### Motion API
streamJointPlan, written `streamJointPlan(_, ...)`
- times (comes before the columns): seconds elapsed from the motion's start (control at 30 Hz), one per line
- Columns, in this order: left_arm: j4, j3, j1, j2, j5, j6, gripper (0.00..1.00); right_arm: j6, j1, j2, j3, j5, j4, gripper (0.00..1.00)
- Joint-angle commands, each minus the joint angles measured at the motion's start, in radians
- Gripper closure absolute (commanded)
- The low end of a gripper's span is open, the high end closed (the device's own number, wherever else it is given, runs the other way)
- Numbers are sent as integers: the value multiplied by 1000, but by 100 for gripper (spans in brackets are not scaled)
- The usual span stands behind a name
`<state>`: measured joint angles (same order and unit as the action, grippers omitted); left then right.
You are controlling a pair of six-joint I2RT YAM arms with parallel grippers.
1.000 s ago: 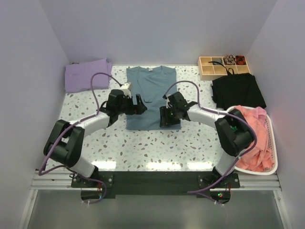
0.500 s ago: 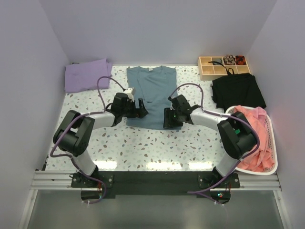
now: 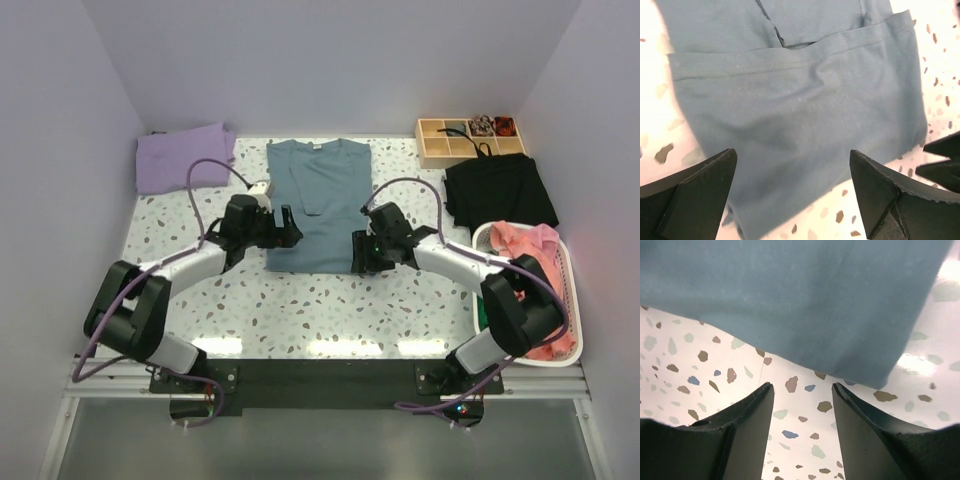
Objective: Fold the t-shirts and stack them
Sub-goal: Fold the folded rectangular tshirt in 1/3 of the way, then grab one side of the 2/3 rectangular tshirt with both arms
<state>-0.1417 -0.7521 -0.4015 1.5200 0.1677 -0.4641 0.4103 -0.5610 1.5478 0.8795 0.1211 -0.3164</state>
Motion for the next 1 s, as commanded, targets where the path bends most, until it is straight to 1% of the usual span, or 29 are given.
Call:
streamJointPlan(0.0, 93, 52, 4, -141, -62, -15, 0, -19, 12, -86, 105, -148, -91, 45)
streamJointPlan(0.07, 126, 82, 6, -184, -85, -19, 0, -18, 27, -84, 131, -195, -131, 44)
streamJointPlan(0.1, 128, 115, 4, -198, -102, -24, 0, -16, 56, -83, 133, -199, -139, 45)
streamJointPlan(0.3, 120, 243, 6, -277, -140, -77, 0, -8, 197, -92, 61, -88, -90, 44)
streamJointPlan(0.53, 70, 310, 9, -317, -145, -149, 0, -21, 231, -74, 27, -44, -69, 44)
streamJointPlan(0.63, 27, 333, 18, -299, -102, -168, 0, -22, 237, -52, 16, -28, -61, 44)
streamJointPlan(0.67, 4, 345, 20, -291, -61, -169, 0, -24, 243, -40, 13, -12, -52, 44)
streamJointPlan(0.73, -45, 352, 35, -253, -22, -185, 0, -16, 245, -25, 4, 9, -46, 44)
streamJointPlan(0.77, -70, 359, 39, -238, 28, -188, 0, -10, 248, -20, 0, 26, -36, 44)
streamJointPlan(0.83, -110, 366, 53, -196, 53, -203, 0, 5, 250, -5, -8, 43, -32, 44)
streamJointPlan(0.97, -183, 392, 69, -143, 101, -211, 9, 28, 251, 23, -25, 80, -10, 44)
